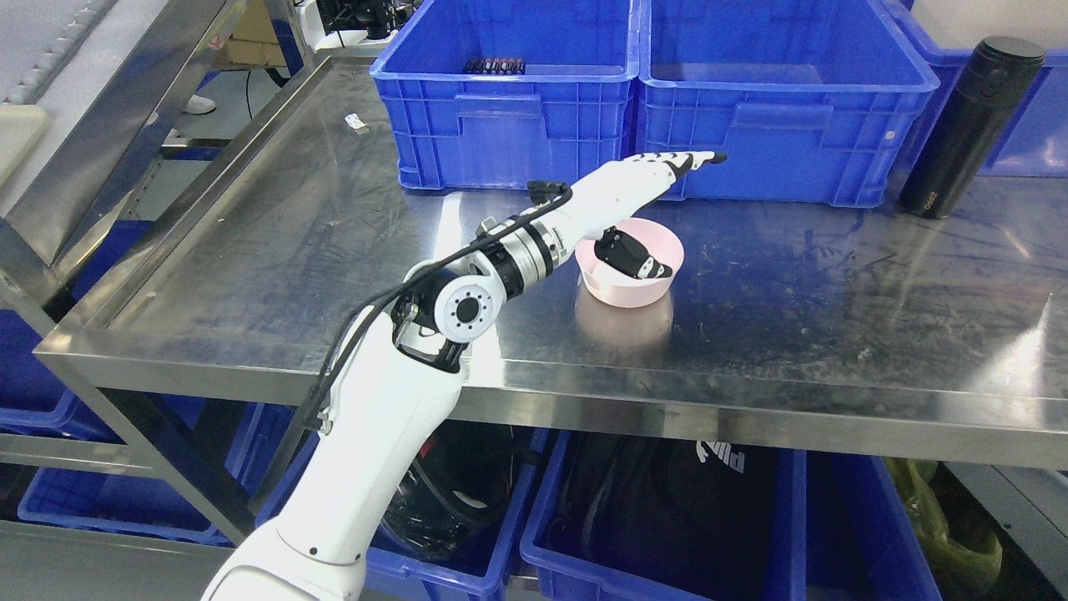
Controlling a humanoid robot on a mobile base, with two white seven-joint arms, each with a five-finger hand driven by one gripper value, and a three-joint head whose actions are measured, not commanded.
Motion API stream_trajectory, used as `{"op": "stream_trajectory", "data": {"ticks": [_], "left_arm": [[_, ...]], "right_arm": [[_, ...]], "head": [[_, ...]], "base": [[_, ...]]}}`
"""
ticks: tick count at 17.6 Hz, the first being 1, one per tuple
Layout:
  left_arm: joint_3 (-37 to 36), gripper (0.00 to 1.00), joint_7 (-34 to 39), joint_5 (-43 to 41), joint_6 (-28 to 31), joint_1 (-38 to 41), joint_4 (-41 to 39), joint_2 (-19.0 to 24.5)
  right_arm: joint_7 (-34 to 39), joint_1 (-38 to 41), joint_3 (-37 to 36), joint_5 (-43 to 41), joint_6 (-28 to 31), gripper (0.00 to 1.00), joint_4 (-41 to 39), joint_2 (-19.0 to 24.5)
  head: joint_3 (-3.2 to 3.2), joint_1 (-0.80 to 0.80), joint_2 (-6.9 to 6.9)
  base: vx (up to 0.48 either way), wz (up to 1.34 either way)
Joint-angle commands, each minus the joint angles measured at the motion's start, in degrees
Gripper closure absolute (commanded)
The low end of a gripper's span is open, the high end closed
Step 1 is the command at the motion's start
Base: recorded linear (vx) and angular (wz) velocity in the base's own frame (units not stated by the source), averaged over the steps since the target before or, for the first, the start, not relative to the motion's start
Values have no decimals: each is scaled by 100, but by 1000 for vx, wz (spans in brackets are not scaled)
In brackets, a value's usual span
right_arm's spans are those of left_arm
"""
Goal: Stack pink IKEA bowl on shelf middle layer
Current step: 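Reach the left hand over the pink bowl on the steel table, then lower the left hand fingers into the pink bowl and grip its rim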
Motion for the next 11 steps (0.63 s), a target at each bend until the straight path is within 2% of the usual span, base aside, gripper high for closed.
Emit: {"op": "stream_trajectory", "data": {"ticks": [1, 2, 4, 6, 8, 10, 11], "left_arm": [[-410, 3, -558, -890, -38, -960, -4, 269], [-410, 1, -838, -890, -117, -988, 4, 261], [-463, 5, -973, -882, -206, -997, 13, 313], [-751, 6, -1025, -908, -215, -997, 31, 645], [-1086, 6, -1541, -934, -215, -953, 31, 1015], [-1131, 5, -2261, -926, -215, -944, 31, 1078], [-1131, 5, -2326, -934, -215, -962, 40, 1078]], "right_arm": [[-4, 0, 26, 2, -4, 0, -100, -100], [-4, 0, 26, -7, -4, 0, -100, -100], [-4, 0, 18, 2, -4, 0, -100, -100], [-4, 0, 26, -7, -4, 0, -100, -100], [-4, 0, 26, 2, -4, 0, -100, -100], [-4, 0, 26, -7, -4, 0, -100, -100], [-4, 0, 26, 2, -4, 0, -100, -100]], "head": [[0, 0, 0], [0, 0, 0], [0, 0, 0], [0, 0, 0], [0, 0, 0], [0, 0, 0], [0, 0, 0]], "base": [[0, 0], [0, 0], [0, 0], [0, 0], [0, 0], [0, 12], [0, 25]]}}
